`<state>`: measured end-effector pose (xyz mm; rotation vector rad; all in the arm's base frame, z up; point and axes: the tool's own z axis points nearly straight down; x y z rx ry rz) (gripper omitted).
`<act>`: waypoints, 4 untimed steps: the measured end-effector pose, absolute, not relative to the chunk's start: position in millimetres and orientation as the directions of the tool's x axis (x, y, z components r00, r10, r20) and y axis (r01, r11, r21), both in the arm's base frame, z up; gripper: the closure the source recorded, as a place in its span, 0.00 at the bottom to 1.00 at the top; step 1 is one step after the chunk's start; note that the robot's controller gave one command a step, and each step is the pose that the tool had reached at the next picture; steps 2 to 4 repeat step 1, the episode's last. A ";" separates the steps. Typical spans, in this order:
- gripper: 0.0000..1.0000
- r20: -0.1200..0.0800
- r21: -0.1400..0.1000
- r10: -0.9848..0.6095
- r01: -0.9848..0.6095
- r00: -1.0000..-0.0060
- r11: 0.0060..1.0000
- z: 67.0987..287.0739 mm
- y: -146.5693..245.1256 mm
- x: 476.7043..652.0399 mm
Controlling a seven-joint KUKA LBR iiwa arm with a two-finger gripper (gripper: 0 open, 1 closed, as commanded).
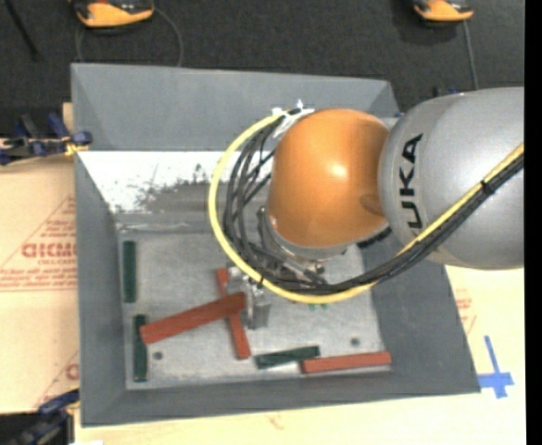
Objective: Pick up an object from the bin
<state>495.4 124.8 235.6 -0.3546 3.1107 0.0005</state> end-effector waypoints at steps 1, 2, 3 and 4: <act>1.00 -0.009 -0.003 -0.596 -0.596 -0.803 0.803 278.8 155.5 531.7; 1.00 -0.009 -0.003 -0.596 -0.596 -0.803 0.803 278.8 155.5 531.7; 1.00 -0.009 -0.003 -0.596 -0.596 -0.803 0.803 278.8 155.5 531.7; 1.00 -0.009 -0.003 -0.596 -0.596 -0.803 0.803 278.8 155.5 531.7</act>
Offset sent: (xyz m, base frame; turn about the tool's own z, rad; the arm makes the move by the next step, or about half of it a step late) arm 0.0340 0.0302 0.0409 -0.4112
